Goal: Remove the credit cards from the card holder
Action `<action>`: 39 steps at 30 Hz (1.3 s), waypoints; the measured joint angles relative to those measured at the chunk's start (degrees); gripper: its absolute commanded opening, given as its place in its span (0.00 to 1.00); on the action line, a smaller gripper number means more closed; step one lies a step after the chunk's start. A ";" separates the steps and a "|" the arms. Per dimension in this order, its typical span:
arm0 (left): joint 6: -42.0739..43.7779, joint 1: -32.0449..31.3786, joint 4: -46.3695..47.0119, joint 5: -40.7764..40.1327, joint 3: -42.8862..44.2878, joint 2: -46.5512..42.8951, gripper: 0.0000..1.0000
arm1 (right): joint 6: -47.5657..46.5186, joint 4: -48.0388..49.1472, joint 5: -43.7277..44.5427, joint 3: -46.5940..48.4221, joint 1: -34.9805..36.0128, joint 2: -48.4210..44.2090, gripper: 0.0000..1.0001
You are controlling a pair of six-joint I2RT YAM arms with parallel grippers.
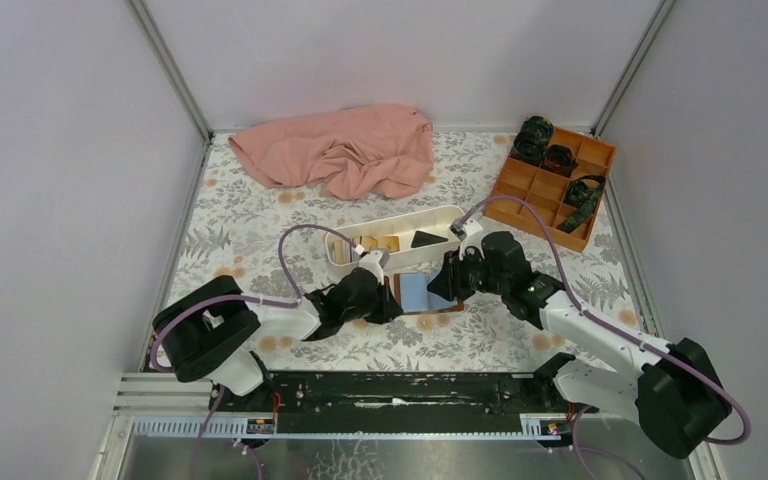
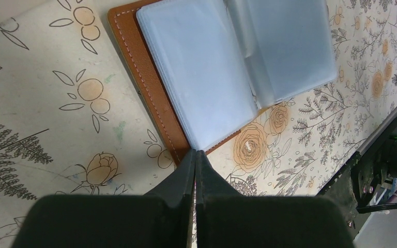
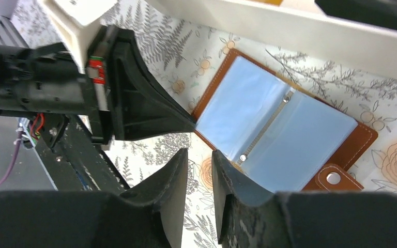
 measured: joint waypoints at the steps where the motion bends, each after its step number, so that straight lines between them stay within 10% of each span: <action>1: 0.00 0.00 -0.02 0.00 0.00 -0.04 0.00 | 0.00 0.02 0.22 -0.02 0.20 1.01 0.32; 17: 2.14 -0.74 -7.63 -5.03 -0.35 -14.84 0.41 | 2.54 3.02 11.39 -3.87 1.57 13.14 0.25; 39: 0.50 -0.72 -10.01 -6.16 8.13 -0.76 0.40 | 4.09 5.18 15.26 -5.20 1.60 13.97 0.21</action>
